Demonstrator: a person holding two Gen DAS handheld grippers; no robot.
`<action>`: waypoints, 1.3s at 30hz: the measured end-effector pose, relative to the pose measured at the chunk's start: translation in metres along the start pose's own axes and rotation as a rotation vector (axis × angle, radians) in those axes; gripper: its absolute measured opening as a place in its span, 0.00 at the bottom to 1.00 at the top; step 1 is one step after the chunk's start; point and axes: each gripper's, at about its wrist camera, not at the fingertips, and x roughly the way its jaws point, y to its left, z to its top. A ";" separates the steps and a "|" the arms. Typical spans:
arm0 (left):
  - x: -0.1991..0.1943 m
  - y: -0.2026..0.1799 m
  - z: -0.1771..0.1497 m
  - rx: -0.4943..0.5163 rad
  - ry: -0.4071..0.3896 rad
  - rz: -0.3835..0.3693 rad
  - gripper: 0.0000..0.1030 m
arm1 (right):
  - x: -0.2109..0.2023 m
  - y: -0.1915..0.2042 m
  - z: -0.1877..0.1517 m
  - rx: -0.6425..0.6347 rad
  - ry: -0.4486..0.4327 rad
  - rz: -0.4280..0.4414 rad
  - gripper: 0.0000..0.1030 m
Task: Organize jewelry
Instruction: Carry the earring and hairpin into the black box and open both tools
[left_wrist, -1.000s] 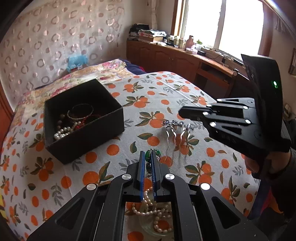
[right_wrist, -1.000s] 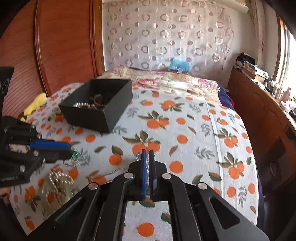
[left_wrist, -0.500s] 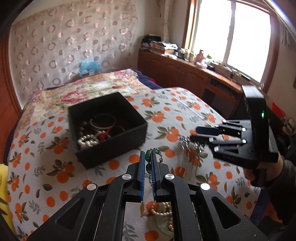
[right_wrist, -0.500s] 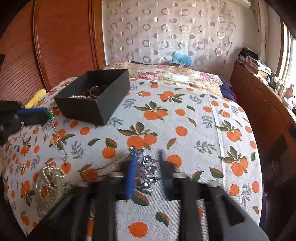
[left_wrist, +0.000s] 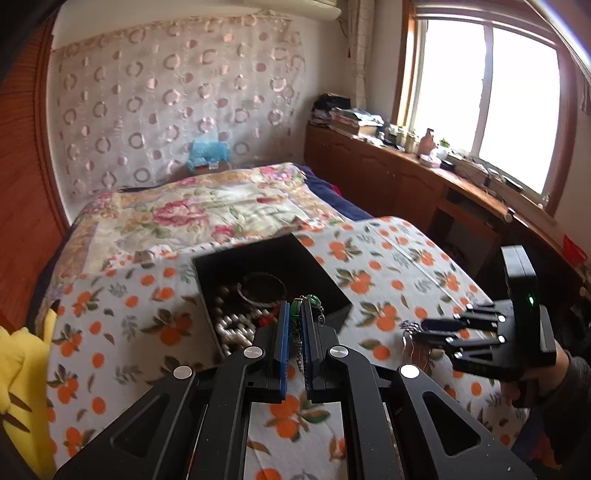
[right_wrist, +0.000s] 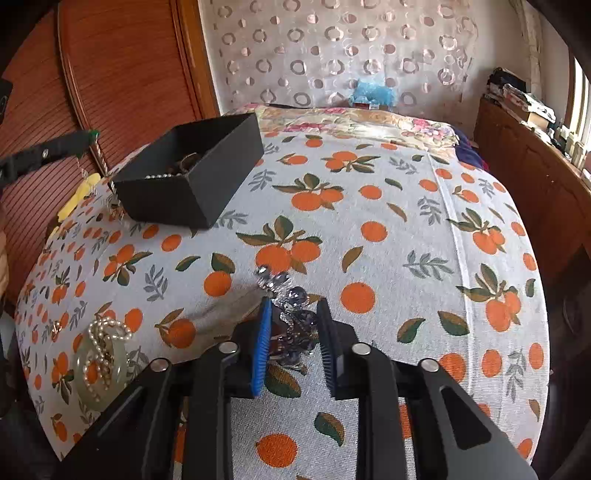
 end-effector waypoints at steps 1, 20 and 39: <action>-0.001 0.002 0.002 -0.002 -0.005 0.005 0.05 | -0.001 0.000 0.000 0.001 -0.003 0.000 0.24; 0.022 0.020 0.038 -0.018 -0.017 0.078 0.05 | -0.038 0.019 0.054 -0.067 -0.169 -0.029 0.23; 0.002 0.041 0.015 -0.028 -0.018 0.134 0.16 | 0.017 0.055 0.140 -0.073 -0.191 -0.022 0.23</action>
